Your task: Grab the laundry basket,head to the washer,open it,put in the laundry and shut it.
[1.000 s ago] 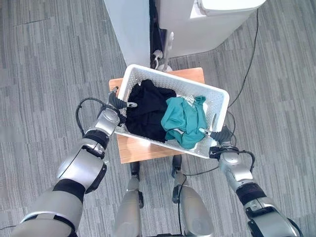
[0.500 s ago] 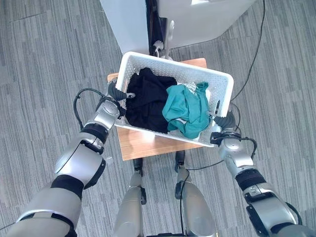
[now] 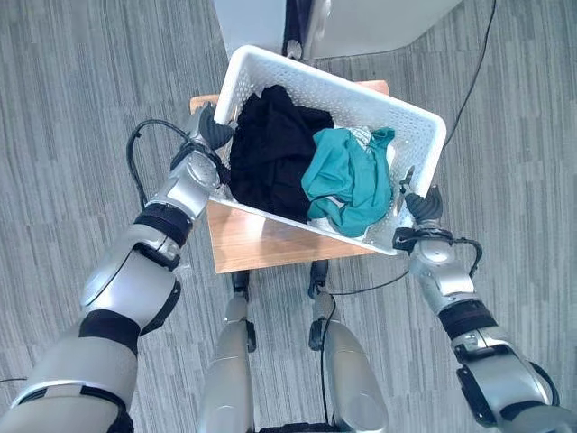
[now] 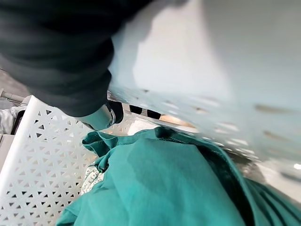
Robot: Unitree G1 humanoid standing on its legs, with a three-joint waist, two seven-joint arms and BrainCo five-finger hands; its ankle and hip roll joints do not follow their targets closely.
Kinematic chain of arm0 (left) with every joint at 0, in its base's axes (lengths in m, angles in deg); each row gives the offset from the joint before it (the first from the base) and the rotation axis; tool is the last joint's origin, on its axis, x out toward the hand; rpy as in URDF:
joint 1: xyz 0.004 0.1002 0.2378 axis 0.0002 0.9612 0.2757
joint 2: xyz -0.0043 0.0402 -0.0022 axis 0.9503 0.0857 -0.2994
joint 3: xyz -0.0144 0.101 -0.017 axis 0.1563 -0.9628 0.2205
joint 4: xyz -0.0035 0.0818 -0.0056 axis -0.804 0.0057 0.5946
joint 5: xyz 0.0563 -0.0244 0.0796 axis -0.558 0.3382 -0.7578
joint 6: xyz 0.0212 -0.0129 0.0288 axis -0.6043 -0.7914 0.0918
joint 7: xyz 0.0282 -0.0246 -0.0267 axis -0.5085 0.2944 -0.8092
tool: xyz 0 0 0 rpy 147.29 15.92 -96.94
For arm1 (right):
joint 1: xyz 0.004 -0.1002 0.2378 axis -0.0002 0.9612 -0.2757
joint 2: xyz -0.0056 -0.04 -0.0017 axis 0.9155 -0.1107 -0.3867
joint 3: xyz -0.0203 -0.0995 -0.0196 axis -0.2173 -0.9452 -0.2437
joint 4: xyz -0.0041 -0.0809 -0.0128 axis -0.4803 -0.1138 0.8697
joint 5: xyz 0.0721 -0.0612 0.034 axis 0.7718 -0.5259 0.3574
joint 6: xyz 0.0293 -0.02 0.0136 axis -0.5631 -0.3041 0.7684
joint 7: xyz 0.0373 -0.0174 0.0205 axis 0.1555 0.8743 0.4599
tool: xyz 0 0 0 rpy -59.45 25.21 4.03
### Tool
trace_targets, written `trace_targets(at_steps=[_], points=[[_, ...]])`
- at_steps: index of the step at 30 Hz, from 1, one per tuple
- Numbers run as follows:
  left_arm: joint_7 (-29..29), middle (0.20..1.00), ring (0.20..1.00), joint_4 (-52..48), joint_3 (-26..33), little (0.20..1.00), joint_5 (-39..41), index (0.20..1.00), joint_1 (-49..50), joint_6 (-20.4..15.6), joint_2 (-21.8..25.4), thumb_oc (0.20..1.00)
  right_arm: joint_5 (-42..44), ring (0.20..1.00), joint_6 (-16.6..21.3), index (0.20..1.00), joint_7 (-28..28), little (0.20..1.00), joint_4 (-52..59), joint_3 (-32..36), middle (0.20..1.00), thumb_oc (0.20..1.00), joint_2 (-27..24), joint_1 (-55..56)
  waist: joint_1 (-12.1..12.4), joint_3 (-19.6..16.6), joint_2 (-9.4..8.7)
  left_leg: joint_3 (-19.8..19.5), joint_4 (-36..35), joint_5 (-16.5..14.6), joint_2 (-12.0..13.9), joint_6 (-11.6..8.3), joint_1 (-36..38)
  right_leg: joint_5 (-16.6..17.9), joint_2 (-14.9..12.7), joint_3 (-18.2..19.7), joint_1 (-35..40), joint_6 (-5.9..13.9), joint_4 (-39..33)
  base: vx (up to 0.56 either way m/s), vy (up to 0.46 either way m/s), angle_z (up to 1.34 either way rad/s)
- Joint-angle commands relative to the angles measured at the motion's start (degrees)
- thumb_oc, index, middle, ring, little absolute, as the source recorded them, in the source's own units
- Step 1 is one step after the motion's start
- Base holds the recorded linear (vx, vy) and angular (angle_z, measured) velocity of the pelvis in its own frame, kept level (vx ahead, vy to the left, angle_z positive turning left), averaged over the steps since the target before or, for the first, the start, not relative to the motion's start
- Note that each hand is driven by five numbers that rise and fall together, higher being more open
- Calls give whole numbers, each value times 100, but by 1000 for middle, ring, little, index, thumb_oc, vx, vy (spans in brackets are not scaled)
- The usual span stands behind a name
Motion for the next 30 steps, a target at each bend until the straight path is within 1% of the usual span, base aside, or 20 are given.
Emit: trace_targets(at_steps=[1,2,3,4,5,10,13,14,15,17,18,21,22,23,24,25,27,28,29,30], points=[[-153,200,200,-266,-145,200,-1063,200,253,-134,-53,200,-21,200,176,200,331,200,596,-8,200,200,-38,266,56,75,147,238,850,-996,-69,271,-326,-1188,-448,-40,48,375,1167,4,-9,6],[-214,200,200,-568,-120,200,-1285,200,399,-150,81,200,-53,200,179,200,312,200,659,59,200,200,-58,299,73,60,141,237,845,-1008,-77,270,-329,-1188,-450,-40,53,380,1150,0,0,0],[-224,200,200,-595,-109,200,-1294,200,420,-137,92,200,-56,200,175,200,311,200,666,55,200,200,-54,306,70,55,138,239,847,-1010,-76,270,-328,-1188,-449,-38,54,380,1149,0,0,0],[-252,200,200,-964,40,200,-1447,200,709,-148,290,200,-92,200,175,200,287,200,823,164,200,200,-60,391,113,27,138,236,863,-1042,-73,273,-306,-1198,-446,-31,76,385,1147,0,0,0],[-265,200,200,-1181,92,200,-1578,200,819,-183,389,200,-112,200,173,200,297,200,904,233,200,200,-70,446,128,2,134,238,880,-1063,-70,275,-287,-1204,-443,-30,102,386,1150,0,0,0],[-363,200,200,-1962,326,200,-1957,200,1309,-289,724,200,-126,200,174,200,432,200,1407,402,200,200,-163,779,163,-185,109,214,911,-1160,-37,278,-30,-1269,-417,0,309,390,1172,4,-6,-2],[-437,200,200,-2288,435,200,-2016,200,1547,-341,828,200,-151,200,128,200,520,200,1631,472,200,200,-241,946,169,-268,102,209,869,-1200,-21,281,212,-1310,-412,17,475,391,1200,51,-11,-6],[-536,200,200,-2624,497,200,-2034,200,1704,-430,920,200,-118,200,114,200,645,200,1757,559,200,200,-335,1095,190,-380,102,204,828,-1237,-10,286,439,-1362,-415,13,618,388,1275,72,-13,-3],[-591,200,200,-2767,537,200,-2032,200,1806,-445,966,200,-75,200,82,200,700,200,1835,605,200,200,-365,1182,197,-420,99,214,806,-1259,-9,289,567,-1388,-424,6,723,391,1302,72,-12,-5],[-602,200,200,-2791,550,200,-2035,200,1829,-437,970,200,-75,200,74,200,701,200,1850,604,200,200,-366,1198,198,-404,98,217,793,-1258,-11,289,603,-1391,-426,8,753,392,1298,61,-10,-7],[-825,200,200,-3120,553,200,-2005,200,2038,-479,1056,200,72,200,-32,200,922,200,2078,705,200,200,-508,1372,212,-575,92,213,720,-1331,-28,304,1017,-1492,-427,-5,1074,396,1369,136,-23,-4],[-1042,200,200,-3274,495,200,-1889,200,2149,-485,1048,200,268,200,-145,200,1166,200,2295,779,200,200,-712,1466,184,-760,94,227,534,-1310,-6,297,1566,-1549,-418,-55,1519,412,1354,120,-36,-3],[-1081,200,200,-3292,465,200,-1844,200,2184,-484,1026,200,334,200,-167,200,1235,200,2323,793,200,200,-765,1500,187,-833,103,228,513,-1344,0,293,1702,-1595,-406,-68,1631,412,1359,64,-21,0],[-1083,200,200,-3296,465,200,-1844,200,2184,-482,1024,200,336,200,-170,200,1237,200,2329,799,200,200,-769,1506,183,-831,101,225,486,-1302,-11,298,1704,-1564,-413,-75,1635,410,1333,65,-38,1],[-1138,200,200,-3304,419,200,-1793,200,2195,-490,977,200,435,200,-186,200,1322,200,2368,803,200,200,-826,1528,182,-914,109,230,447,-1329,0,295,1855,-1615,-396,-88,1755,417,1333,71,-51,0],[-1202,200,200,-3243,345,200,-1680,200,2228,-479,887,200,610,200,-258,200,1427,200,2414,849,200,200,-930,1612,163,-1085,126,219,331,-1270,-1,300,2069,-1645,-385,-136,1925,413,1297,90,-86,-2],[-1294,200,200,-3129,215,200,-1608,200,2168,-465,771,200,768,200,-324,200,1555,200,2513,877,200,200,-1063,1715,138,-1223,133,207,234,-1231,10,290,2267,-1698,-357,-181,2092,404,1302,49,-70,-3],[-1291,200,200,-3119,204,200,-1606,200,2162,-467,755,200,773,200,-330,200,1558,200,2526,891,200,200,-1071,1735,145,-1209,140,204,208,-1222,9,288,2304,-1700,-355,-187,2123,403,1292,64,-127,2],[-1425,200,200,-2914,38,200,-1515,200,2082,-402,570,200,864,200,-431,200,1698,200,2624,1014,200,200,-1290,1954,118,-1438,142,211,47,-1173,53,260,2556,-1792,-285,-269,2334,373,1268,49,-106,4],[-1422,200,200,-2905,26,200,-1514,200,2076,-403,553,200,866,200,-435,200,1700,200,2634,1031,200,200,-1295,1976,125,-1432,148,204,21,-1163,54,256,2583,-1794,-282,-278,2357,372,1258,59,-147,6]])
